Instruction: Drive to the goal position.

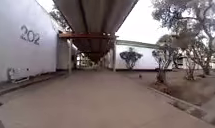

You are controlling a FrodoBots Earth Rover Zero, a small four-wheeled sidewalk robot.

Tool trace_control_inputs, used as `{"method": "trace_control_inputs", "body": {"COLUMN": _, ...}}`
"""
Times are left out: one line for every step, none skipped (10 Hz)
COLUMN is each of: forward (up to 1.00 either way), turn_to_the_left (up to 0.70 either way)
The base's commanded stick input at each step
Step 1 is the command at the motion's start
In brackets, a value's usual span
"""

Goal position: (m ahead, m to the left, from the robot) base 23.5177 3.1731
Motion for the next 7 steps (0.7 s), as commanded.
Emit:
{"method": "trace_control_inputs", "body": {"forward": 0.7, "turn_to_the_left": 0.0}}
{"method": "trace_control_inputs", "body": {"forward": 0.7, "turn_to_the_left": 0.0}}
{"method": "trace_control_inputs", "body": {"forward": 0.7, "turn_to_the_left": 0.0}}
{"method": "trace_control_inputs", "body": {"forward": 0.7, "turn_to_the_left": 0.0}}
{"method": "trace_control_inputs", "body": {"forward": 0.7, "turn_to_the_left": 0.0}}
{"method": "trace_control_inputs", "body": {"forward": 0.7, "turn_to_the_left": 0.0}}
{"method": "trace_control_inputs", "body": {"forward": 0.7, "turn_to_the_left": 0.0}}
